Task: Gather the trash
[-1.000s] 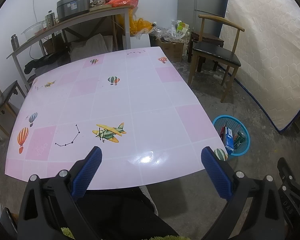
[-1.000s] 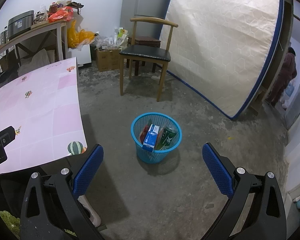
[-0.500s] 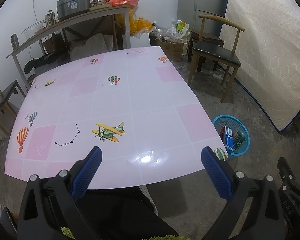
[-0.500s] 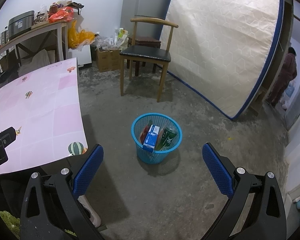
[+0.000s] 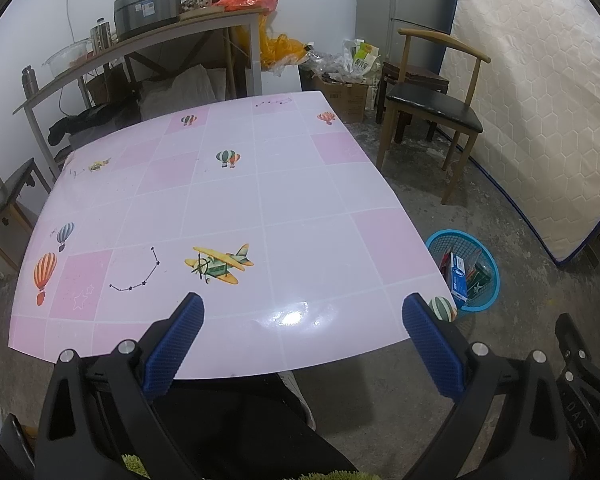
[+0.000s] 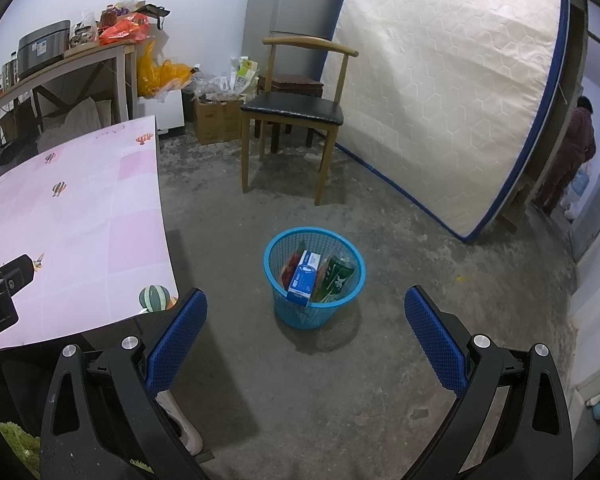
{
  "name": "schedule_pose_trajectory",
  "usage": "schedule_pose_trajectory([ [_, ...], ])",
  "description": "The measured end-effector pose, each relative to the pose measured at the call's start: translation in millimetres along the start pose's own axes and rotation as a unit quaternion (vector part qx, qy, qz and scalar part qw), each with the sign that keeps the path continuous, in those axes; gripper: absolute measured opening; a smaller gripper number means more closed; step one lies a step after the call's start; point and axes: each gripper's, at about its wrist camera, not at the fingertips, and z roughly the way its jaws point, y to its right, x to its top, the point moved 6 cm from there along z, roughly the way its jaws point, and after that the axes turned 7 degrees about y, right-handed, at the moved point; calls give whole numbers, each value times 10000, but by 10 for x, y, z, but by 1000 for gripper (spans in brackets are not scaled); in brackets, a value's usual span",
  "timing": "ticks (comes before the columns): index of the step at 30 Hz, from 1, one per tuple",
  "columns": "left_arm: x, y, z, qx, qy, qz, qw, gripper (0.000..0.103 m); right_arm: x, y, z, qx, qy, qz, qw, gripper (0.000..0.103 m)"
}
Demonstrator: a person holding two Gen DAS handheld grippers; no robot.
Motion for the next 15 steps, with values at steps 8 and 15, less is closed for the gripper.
schedule_pose_trajectory([
  [8, -7, -4, 8, 1, -41, -54, 10000, 97, 77, -45, 4, 38, 1, -51, 10000, 95],
  [15, -15, -2, 21, -19, -80, -90, 9999, 97, 78, -49, 0, 45, 22, -54, 10000, 95],
])
